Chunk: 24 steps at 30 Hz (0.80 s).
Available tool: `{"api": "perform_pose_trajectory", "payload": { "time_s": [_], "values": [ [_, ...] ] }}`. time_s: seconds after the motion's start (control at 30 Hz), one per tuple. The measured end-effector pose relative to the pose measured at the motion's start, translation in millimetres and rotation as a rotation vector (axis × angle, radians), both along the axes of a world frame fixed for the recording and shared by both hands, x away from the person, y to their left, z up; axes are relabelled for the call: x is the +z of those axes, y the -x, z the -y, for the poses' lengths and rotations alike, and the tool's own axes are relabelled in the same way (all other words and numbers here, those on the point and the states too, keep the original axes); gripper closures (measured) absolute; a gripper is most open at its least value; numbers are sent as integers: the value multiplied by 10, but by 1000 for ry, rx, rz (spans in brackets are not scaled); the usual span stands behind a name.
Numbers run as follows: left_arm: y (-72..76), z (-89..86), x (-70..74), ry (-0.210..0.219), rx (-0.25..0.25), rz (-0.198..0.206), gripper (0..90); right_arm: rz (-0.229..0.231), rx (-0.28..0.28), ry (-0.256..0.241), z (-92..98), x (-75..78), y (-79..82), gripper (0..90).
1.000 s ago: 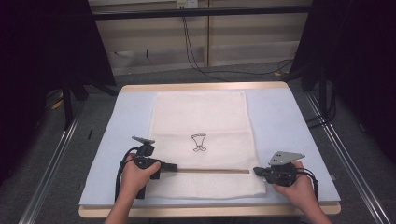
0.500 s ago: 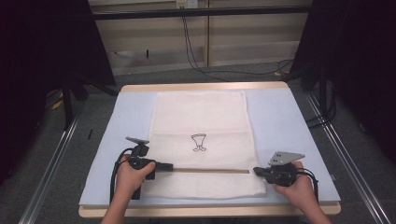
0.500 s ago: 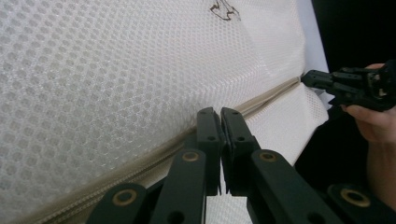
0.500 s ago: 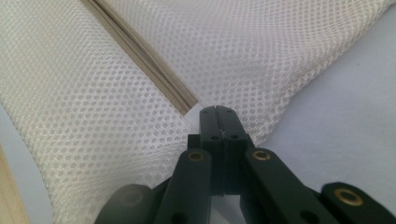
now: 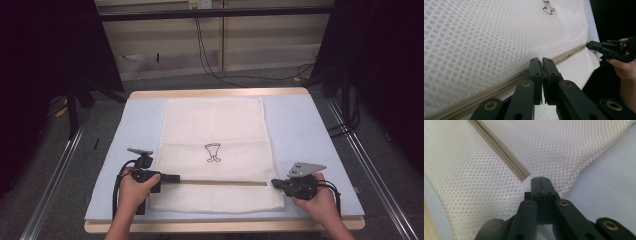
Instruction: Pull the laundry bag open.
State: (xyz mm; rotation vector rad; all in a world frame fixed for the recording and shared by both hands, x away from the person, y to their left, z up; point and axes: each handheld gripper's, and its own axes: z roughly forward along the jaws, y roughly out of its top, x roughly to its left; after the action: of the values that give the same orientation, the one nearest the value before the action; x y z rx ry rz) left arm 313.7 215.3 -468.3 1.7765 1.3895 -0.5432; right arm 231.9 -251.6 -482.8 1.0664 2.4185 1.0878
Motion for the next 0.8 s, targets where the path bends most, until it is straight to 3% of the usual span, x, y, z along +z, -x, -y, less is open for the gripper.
{"api": "perform_pose_trajectory", "payload": {
  "time_s": [0.13, 0.5, 0.53, 0.6, 0.8],
  "values": [
    [9, -9, 3, -13, 4, -2, 872, 0, 0, 4, -4, 3, 1, 900],
    [31, -162, 23, 1, 36, 9, 872, -1, 2, 4, -3, 4, -1, 900],
    [29, -172, 16, -5, 29, 28, 872, -1, 3, 5, -4, 4, -2, 900],
    [43, -175, 31, -18, 50, 15, 872, 0, 5, 5, -3, 4, -5, 900],
    [58, -284, 44, -4, 54, 30, 872, -2, 5, 4, -2, 4, -4, 900]
  ]
}}
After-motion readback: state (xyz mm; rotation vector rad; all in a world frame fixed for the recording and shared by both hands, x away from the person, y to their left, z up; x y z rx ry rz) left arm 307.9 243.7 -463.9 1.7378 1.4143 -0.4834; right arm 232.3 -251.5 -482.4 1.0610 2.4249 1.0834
